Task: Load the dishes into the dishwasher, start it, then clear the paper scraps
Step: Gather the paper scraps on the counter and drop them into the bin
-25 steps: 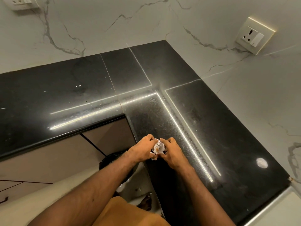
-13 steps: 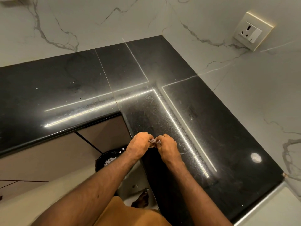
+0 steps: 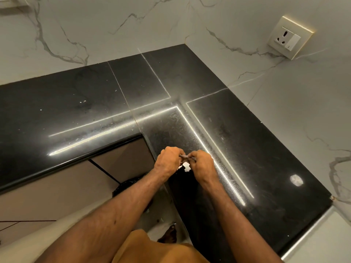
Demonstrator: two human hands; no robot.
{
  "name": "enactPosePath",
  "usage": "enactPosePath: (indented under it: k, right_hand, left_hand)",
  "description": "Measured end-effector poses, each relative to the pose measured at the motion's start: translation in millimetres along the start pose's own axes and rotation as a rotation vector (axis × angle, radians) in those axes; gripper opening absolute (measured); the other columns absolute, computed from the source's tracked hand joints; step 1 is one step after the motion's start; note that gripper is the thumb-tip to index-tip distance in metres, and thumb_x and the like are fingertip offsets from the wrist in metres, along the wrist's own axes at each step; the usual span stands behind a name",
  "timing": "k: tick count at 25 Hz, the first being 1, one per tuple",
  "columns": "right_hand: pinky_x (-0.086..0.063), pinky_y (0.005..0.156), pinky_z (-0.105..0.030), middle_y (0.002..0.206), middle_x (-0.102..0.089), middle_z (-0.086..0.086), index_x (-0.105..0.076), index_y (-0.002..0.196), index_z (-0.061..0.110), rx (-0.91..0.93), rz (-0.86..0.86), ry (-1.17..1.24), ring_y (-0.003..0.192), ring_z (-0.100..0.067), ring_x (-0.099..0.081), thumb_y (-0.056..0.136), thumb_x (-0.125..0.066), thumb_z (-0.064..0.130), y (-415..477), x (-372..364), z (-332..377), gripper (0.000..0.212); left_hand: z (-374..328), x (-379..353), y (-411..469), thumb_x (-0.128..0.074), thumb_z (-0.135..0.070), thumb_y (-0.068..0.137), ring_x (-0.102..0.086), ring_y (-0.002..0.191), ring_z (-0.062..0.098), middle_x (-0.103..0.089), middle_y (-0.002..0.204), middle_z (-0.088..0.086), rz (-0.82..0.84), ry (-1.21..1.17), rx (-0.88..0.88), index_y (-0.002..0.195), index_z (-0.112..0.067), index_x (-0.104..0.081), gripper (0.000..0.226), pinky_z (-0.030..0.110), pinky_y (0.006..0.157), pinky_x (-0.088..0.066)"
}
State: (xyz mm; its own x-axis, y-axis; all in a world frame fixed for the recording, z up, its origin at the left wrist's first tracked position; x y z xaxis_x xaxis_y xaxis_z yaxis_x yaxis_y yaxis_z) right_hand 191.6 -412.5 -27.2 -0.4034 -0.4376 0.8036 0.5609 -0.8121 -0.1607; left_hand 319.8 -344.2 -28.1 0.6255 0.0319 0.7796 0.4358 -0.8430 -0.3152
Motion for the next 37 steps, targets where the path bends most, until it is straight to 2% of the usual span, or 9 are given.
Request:
enactPosePath:
  k: [7, 14, 18, 25, 27, 29, 32, 34, 37]
  right_hand:
    - [-0.041, 0.060, -0.014, 0.091, -0.066, 0.009, -0.078, 0.093, 0.024, 0.008, 0.019, 0.118, 0.078, -0.005, -0.063, 0.096, -0.073, 0.023, 12, -9, 55, 0.006]
    - [-0.060, 0.075, -0.036, 0.090, -0.072, 0.003, -0.078, 0.096, 0.024, 0.013, 0.245, 0.053, 0.083, -0.016, -0.068, 0.095, -0.071, 0.026, 12, -124, 137, 0.007]
    - [-0.060, 0.076, -0.036, 0.093, -0.073, -0.001, -0.077, 0.094, 0.022, -0.039, 0.388, 0.045, 0.087, -0.020, -0.070, 0.094, -0.071, 0.028, 4, -201, 168, 0.009]
    - [-0.058, 0.091, -0.039, 0.107, -0.075, -0.015, -0.077, 0.109, 0.007, -0.102, 0.488, -0.076, 0.104, -0.033, -0.070, 0.098, -0.059, 0.013, 6, -309, 165, 0.022]
    - [-0.058, 0.091, -0.032, 0.114, -0.073, -0.019, -0.074, 0.114, 0.002, -0.139, 0.482, -0.088, 0.110, -0.037, -0.068, 0.099, -0.055, 0.008, 10, -349, 147, 0.025]
    - [-0.048, 0.074, -0.008, 0.128, -0.066, -0.023, -0.065, 0.128, -0.005, -0.193, 0.513, -0.005, 0.120, -0.038, -0.063, 0.104, -0.051, 0.005, 8, -393, 124, 0.029]
    - [-0.040, 0.068, 0.003, 0.151, -0.050, -0.023, -0.046, 0.148, -0.003, -0.274, 0.651, 0.071, 0.138, -0.037, -0.049, 0.111, -0.045, 0.014, 5, -473, 74, 0.041]
    - [-0.044, 0.103, -0.014, 0.160, -0.042, -0.020, -0.039, 0.156, 0.005, -0.360, 0.796, -0.012, 0.145, -0.034, -0.043, 0.111, -0.045, 0.033, 2, -514, 45, 0.053]
    - [-0.037, 0.116, -0.032, 0.154, -0.052, -0.012, -0.051, 0.150, 0.012, -0.279, 0.642, -0.095, 0.141, -0.030, -0.049, 0.105, -0.058, 0.034, 22, -528, 35, 0.051]
  left_hand:
    - [44, 46, -2, -0.075, -0.018, 0.092, -0.070, 0.079, 0.006, -0.076, 0.087, -0.008, -0.053, -0.204, -0.041, 0.100, -0.028, -0.080, 0.014, 0.032, 0.082, -0.061]
    - [182, 70, -43, -0.079, -0.013, 0.088, -0.067, 0.070, 0.000, -0.078, 0.085, -0.005, -0.177, -0.334, 0.226, 0.093, -0.022, -0.083, 0.011, 0.004, 0.061, -0.048]
    - [257, 63, -62, -0.074, -0.018, 0.092, -0.070, 0.086, 0.007, -0.080, 0.091, -0.004, -0.158, -0.322, 0.369, 0.097, -0.021, -0.084, 0.012, 0.019, 0.083, -0.055]
    - [345, 16, -55, -0.065, -0.021, 0.096, -0.069, 0.082, 0.021, -0.076, 0.087, 0.006, -0.018, -0.316, 0.497, 0.088, -0.015, -0.081, 0.019, 0.026, 0.071, -0.051]
    - [374, -14, -44, -0.059, -0.019, 0.098, -0.065, 0.074, 0.022, -0.071, 0.078, 0.006, 0.025, -0.277, 0.502, 0.078, -0.016, -0.074, 0.025, 0.027, 0.066, -0.051]
    - [403, -44, -34, -0.056, -0.014, 0.100, -0.059, 0.070, 0.016, -0.066, 0.078, 0.004, 0.055, -0.273, 0.522, 0.083, -0.013, -0.073, 0.024, 0.020, 0.058, -0.042]
    - [448, -101, -13, -0.062, -0.015, 0.098, -0.067, 0.102, 0.022, -0.072, 0.115, 0.005, 0.137, -0.272, 0.505, 0.118, -0.009, -0.075, 0.025, 0.020, 0.085, -0.049]
    - [465, -134, -4, -0.073, -0.015, 0.085, -0.062, 0.122, 0.024, -0.066, 0.132, 0.006, 0.220, -0.257, 0.443, 0.132, -0.013, -0.067, 0.047, 0.026, 0.103, -0.048]
    - [488, -165, 4, -0.071, -0.035, 0.074, -0.054, 0.134, 0.027, -0.061, 0.140, 0.008, 0.279, -0.207, 0.386, 0.139, -0.017, -0.061, 0.068, 0.035, 0.115, -0.041]
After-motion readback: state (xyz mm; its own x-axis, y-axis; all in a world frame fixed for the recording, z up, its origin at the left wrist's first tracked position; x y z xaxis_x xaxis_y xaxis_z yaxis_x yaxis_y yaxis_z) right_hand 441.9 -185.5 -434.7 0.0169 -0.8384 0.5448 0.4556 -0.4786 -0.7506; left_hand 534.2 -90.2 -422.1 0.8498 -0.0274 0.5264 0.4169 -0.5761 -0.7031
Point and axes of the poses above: each hand's wrist, its own y-axis towards the middle knuckle, its own x-axis out of the back of the hand, z = x × y, the point moved 7 cm from there along y, towards the middle knuckle
